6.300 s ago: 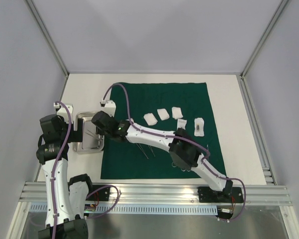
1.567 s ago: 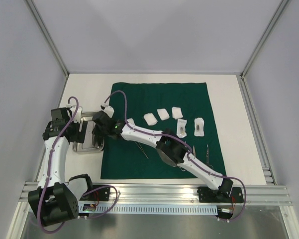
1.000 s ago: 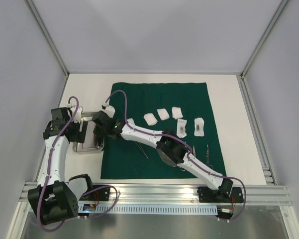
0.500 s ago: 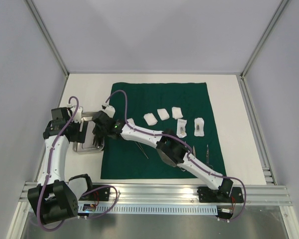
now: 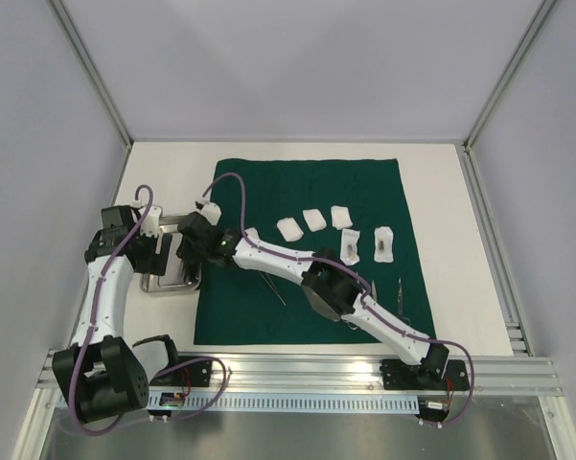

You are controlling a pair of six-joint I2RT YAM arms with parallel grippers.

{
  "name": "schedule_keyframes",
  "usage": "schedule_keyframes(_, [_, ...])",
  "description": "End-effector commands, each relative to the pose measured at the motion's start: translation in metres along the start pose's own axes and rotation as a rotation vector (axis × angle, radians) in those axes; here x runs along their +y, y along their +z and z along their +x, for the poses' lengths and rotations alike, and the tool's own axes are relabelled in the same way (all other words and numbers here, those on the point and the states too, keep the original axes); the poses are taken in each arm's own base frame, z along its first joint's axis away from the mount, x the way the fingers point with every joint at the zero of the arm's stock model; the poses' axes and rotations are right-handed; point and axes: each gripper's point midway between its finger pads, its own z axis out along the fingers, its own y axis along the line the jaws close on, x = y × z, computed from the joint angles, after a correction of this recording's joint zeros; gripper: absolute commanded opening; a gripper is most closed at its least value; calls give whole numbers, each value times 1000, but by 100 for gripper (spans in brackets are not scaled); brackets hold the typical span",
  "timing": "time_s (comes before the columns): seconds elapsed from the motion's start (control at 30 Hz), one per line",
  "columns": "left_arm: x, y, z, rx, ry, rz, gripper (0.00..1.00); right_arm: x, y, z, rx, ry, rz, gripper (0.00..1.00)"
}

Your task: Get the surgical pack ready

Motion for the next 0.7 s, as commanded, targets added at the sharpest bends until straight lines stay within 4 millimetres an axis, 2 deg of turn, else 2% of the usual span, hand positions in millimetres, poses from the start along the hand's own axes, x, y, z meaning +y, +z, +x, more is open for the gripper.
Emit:
schedule_keyframes(0.0, [-1,-2,-9,-23,-3,22,86,37,-28,-29,-40,-47,-96,27])
schedule_keyframes(0.03, [0,-3,-11,-25,-3,23,86,43,-35,-32,-37,-64,-118,27])
schedule_keyframes(0.1, [-1,-5,-14,-35,-2,26,86,68,-64,-51,-70,-133,-185,27])
schedule_keyframes(0.13, [-1,-6,-14,-38,-2,26,86,65,-69,-50,-59,-160,-182,27])
schedule_keyframes(0.17, [-2,-8,-15,-48,3,30,86,81,-94,-64,-84,-218,-222,28])
schedule_keyframes(0.2, [-2,-9,-15,-50,4,34,86,68,-97,-54,-41,-255,-210,28])
schedule_keyframes(0.23, [-2,-10,-15,-52,5,32,86,67,-107,-56,-31,-292,-216,28])
schedule_keyframes(0.27, [-2,-11,-15,-54,8,33,86,68,-129,-65,-33,-314,-217,29])
schedule_keyframes(0.3, [-3,-11,-14,-53,9,33,86,56,-136,-67,-28,-365,-191,29])
schedule_keyframes(0.33, [-3,-11,-13,-52,11,32,87,21,-134,-53,15,-395,-117,29])
schedule_keyframes(0.37, [-3,-11,-10,-47,10,31,87,17,-157,-63,-1,-410,-98,30])
schedule_keyframes(0.4, [-3,-10,-10,-48,12,30,86,1,-164,-66,-18,-455,-46,31])
schedule_keyframes(0.43, [-3,-11,-10,-48,10,29,86,-25,-177,-61,-1,-477,9,32])
schedule_keyframes(0.47, [-3,-10,-9,-46,12,28,86,-42,-184,-58,14,-499,57,35])
schedule_keyframes(0.53, [-4,-10,-8,-46,10,28,86,-69,-195,-53,49,-543,123,43])
schedule_keyframes(0.57, [-4,-10,-6,-45,10,26,86,-94,-203,-46,97,-556,189,45])
schedule_keyframes(0.63, [-4,-11,-7,-49,9,25,86,-117,-208,-40,145,-592,257,47])
schedule_keyframes(0.67, [-4,-11,-7,-50,8,26,87,-136,-213,-34,189,-605,318,47])
